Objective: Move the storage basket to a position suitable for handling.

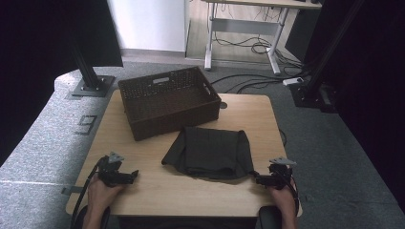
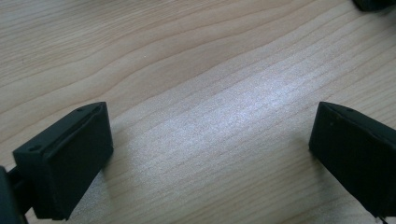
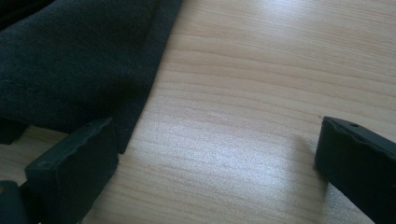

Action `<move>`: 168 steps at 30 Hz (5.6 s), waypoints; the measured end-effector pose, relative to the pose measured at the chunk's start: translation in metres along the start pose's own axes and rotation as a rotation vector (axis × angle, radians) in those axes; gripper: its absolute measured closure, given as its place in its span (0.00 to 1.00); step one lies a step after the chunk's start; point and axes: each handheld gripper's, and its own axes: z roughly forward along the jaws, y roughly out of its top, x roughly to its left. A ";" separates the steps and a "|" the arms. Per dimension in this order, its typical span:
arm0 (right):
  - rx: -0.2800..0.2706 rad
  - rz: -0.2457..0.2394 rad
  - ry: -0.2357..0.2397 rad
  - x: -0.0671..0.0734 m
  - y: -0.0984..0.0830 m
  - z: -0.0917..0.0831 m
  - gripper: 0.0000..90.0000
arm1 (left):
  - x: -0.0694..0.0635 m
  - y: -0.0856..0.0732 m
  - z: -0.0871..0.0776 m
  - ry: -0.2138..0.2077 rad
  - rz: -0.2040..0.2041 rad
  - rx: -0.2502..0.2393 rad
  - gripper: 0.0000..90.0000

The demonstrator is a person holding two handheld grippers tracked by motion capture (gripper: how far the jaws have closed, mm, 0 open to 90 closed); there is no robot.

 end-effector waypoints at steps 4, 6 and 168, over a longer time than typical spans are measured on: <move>0.001 -0.003 0.003 -0.001 0.000 0.000 0.00 | 0.000 0.000 0.000 -0.002 0.000 0.000 0.00; 0.001 -0.003 0.004 -0.001 0.000 0.000 0.00 | 0.000 0.000 0.000 -0.002 0.000 0.000 0.00; 0.073 -0.298 0.273 0.088 0.033 -0.026 0.25 | -0.062 0.025 -0.026 -0.222 0.123 0.000 0.22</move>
